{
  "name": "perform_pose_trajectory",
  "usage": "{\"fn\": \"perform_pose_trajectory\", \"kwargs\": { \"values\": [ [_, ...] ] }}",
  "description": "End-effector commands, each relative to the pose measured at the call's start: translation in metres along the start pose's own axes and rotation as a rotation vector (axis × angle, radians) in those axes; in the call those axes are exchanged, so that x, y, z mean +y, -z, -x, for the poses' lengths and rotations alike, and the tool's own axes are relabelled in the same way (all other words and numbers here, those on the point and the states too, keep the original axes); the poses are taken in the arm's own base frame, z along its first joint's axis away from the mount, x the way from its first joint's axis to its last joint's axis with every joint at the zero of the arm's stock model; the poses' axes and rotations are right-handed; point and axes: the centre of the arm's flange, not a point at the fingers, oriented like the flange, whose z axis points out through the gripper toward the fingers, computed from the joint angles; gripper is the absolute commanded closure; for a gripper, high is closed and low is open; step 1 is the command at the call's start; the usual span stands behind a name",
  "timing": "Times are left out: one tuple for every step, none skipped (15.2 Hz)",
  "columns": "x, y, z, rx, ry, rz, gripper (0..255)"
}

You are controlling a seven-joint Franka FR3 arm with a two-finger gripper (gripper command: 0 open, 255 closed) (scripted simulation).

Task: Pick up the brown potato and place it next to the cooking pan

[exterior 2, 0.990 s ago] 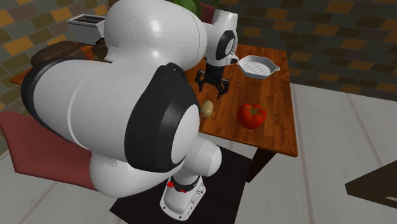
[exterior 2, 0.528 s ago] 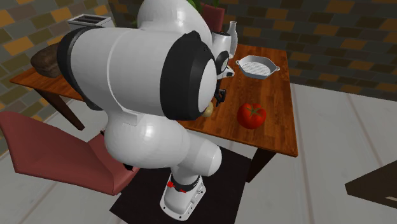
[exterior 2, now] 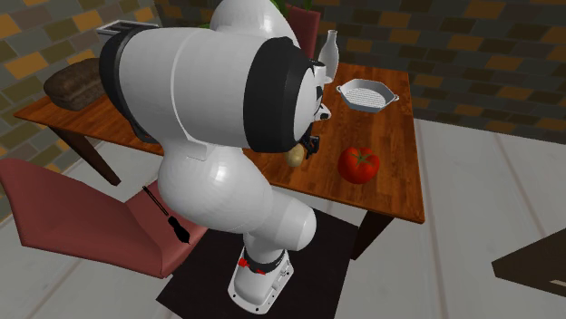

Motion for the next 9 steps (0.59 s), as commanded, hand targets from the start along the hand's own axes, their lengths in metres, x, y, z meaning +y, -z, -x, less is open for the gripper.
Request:
{"fn": "perform_pose_trajectory", "kwargs": {
  "values": [
    [-0.0001, -0.0021, -0.0002, 0.001, 0.000, 0.000, 0],
    [-0.0001, -0.0021, -0.0002, 0.001, 0.000, 0.000, 0],
    [-0.0001, -0.0021, -0.0002, 0.001, 0.000, 0.000, 0],
    [-0.0001, -0.0021, -0.0002, 0.001, 0.000, 0.000, 0],
    [-0.0001, -0.0021, -0.0002, 0.001, 0.000, 0.000, 0],
    [-0.0001, -0.0021, -0.0002, 0.000, 0.000, 0.000, 0],
    [-0.0001, -0.0021, -0.0002, 0.000, 0.000, 0.000, 255],
    [-0.0001, -0.0021, -0.0002, 0.000, 0.000, 0.000, 255],
    [-0.0001, -0.0021, -0.0002, 0.000, 0.000, 0.000, 255]
  ]
}}
